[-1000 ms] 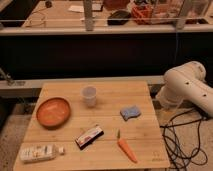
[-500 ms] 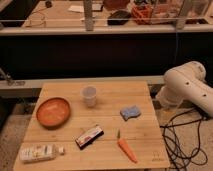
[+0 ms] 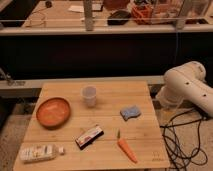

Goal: Wipe the white sponge on the table

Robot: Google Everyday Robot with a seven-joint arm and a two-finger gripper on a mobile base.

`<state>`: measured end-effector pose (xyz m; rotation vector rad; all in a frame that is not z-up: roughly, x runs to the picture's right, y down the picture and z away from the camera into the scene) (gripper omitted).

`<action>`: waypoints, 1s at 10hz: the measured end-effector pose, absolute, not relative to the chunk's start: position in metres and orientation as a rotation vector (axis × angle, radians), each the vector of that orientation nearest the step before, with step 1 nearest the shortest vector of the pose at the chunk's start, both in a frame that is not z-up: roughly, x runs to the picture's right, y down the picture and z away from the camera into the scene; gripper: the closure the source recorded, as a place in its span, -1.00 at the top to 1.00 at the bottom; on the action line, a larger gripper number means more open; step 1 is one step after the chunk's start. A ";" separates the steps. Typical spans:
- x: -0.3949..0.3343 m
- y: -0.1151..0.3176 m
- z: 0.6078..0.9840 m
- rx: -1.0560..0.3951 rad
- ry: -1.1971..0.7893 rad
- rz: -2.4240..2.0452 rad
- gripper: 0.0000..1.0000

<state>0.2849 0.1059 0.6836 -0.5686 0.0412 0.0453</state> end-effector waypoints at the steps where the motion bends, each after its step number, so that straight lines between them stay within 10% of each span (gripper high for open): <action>1: 0.285 0.106 0.684 -0.569 0.041 0.045 0.60; 10: 0.202 0.115 0.770 -0.575 -0.099 -0.024 0.60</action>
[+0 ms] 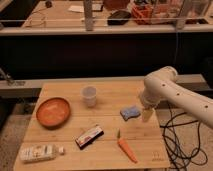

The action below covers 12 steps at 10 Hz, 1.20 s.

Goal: Wipe the white sponge on the table

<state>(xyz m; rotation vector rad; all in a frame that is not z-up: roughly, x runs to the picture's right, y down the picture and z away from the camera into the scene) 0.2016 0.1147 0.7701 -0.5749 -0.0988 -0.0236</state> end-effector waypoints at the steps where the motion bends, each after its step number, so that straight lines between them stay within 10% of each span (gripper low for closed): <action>1: 0.195 0.116 0.786 -0.582 -0.127 -0.033 0.60; 12: 0.210 0.147 0.890 -0.666 -0.185 -0.045 0.60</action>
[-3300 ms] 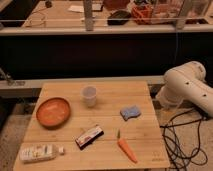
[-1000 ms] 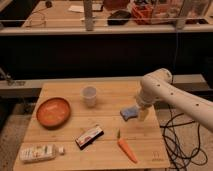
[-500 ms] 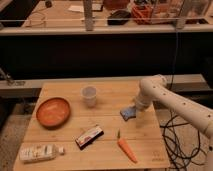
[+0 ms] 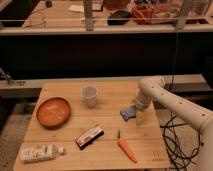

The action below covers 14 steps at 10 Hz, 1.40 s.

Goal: Wipe the white sponge on the table

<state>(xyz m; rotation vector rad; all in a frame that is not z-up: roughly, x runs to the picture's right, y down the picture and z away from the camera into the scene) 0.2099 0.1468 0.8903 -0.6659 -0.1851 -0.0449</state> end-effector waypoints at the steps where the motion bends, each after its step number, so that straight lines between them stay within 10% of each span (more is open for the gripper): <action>1: 0.213 0.146 0.891 -0.666 -0.184 -0.044 0.60; 8: 0.218 0.155 0.903 -0.661 -0.151 -0.059 0.60; 14: 0.220 0.156 0.909 -0.663 -0.136 -0.058 0.17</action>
